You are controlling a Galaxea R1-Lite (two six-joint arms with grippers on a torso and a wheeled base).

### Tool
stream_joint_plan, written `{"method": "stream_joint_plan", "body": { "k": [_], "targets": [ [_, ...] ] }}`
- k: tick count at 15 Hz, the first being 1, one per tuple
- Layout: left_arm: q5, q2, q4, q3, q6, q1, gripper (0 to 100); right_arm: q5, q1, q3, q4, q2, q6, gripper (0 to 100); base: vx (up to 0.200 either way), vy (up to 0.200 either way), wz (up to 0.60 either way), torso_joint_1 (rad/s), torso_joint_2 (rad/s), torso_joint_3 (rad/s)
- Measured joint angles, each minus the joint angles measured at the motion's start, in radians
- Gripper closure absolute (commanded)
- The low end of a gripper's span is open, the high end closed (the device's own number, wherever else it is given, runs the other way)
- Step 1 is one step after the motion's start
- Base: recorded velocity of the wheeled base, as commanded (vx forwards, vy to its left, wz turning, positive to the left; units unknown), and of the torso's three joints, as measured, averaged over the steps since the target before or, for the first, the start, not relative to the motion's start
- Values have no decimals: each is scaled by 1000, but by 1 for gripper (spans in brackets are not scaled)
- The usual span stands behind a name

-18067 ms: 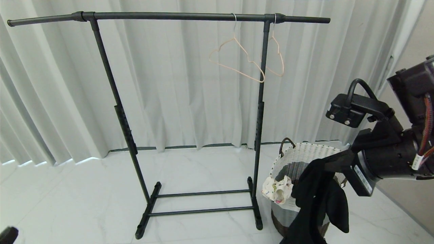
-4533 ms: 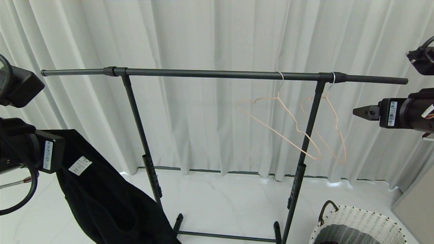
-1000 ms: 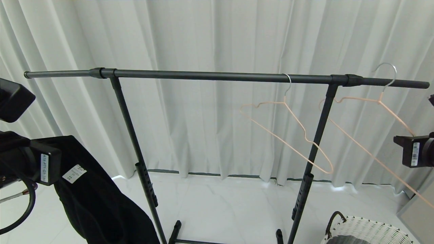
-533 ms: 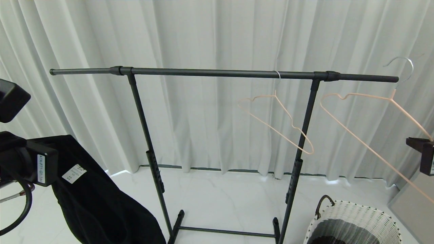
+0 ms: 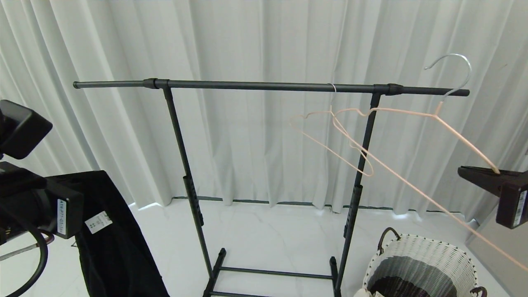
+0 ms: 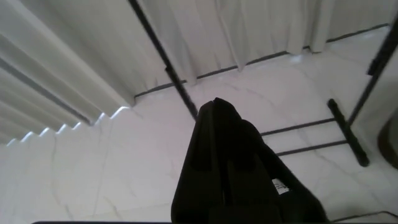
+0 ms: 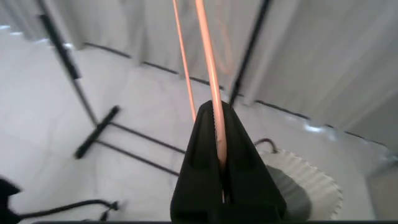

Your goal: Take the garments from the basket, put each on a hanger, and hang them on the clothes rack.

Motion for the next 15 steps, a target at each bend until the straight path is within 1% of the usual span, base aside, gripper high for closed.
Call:
{"method": "stream_joint_plan", "body": {
  "k": [2,3,4,5,7,8,9,11,13,15],
  "targets": [
    [3,27,-2,-16,-28,-39,100,21,82,4,1,7,67,100,0,0,0,0,0,0],
    [11,50,-3,-36,-53,-50,100,31,127,7,0,11,114,100,0,0,0,0,0,0],
    [32,83,-8,-66,-84,-58,100,40,175,18,-1,18,153,100,0,0,0,0,0,0],
    [71,123,-8,-101,-119,-63,100,47,221,35,-4,25,178,100,0,0,0,0,0,0],
    [139,204,-9,-173,-193,-71,100,65,310,57,-7,34,211,100,0,0,0,0,0,0],
    [157,241,-9,-210,-243,-79,100,74,362,61,-7,37,235,100,0,0,0,0,0,0],
    [164,269,-9,-239,-277,-90,100,82,410,63,-8,39,256,100,0,0,0,0,0,0],
    [164,303,-9,-268,-294,-111,100,113,487,64,-9,48,273,100,0,0,0,0,0,0],
    [161,315,-9,-276,-304,-149,100,136,514,63,-48,69,274,100,0,0,0,0,0,0],
    [160,320,-10,-278,-309,-189,100,164,521,61,-129,107,277,100,0,0,0,0,0,0]
  ]
}}
